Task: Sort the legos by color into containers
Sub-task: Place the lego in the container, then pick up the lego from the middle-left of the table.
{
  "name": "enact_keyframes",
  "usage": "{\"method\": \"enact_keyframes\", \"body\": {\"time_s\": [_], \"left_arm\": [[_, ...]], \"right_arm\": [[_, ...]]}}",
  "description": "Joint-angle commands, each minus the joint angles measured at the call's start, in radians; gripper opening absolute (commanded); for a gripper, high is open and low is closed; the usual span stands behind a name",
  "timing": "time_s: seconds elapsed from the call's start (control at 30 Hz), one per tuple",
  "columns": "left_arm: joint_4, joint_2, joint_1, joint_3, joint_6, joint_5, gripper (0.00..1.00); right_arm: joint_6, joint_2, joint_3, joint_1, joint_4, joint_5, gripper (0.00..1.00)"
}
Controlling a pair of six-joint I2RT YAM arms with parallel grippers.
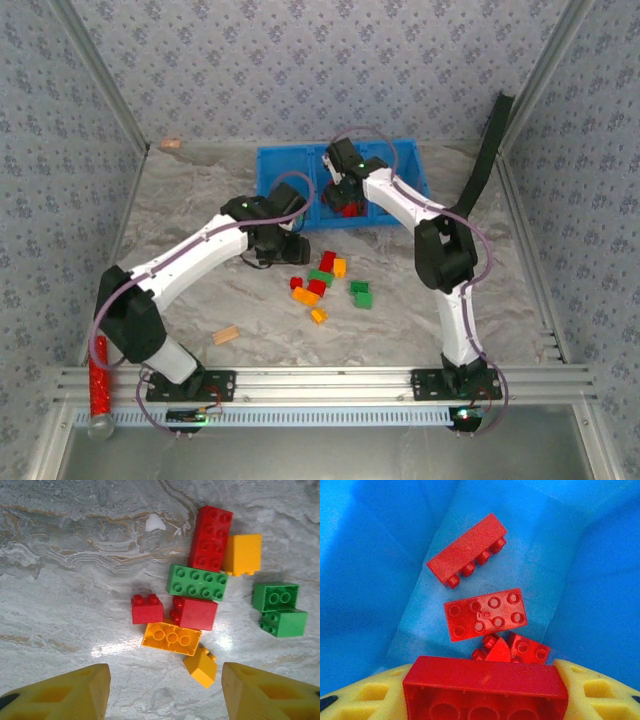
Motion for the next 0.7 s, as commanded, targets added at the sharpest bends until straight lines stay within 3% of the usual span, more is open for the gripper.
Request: {"method": "enact_keyframes", "body": {"time_s": [0.0, 0.5, 0.67], "left_arm": [[-0.036, -0.047, -0.021, -0.012, -0.038, -0.013, 0.61], [0.063, 0.123, -0.259, 0.081, -0.062, -0.007, 0.64], [0.093, 0.211, -0.306, 0.138, -0.077, -0.014, 0.64]], "right_arm": [[-0.028, 0.013, 0.039, 0.004, -0.019, 0.022, 0.44], [-0.03, -0.089, -0.002, -0.013, -0.025, -0.017, 0.82], [-0.024, -0.149, -0.013, -0.024, -0.029, -0.042, 0.87]]}}
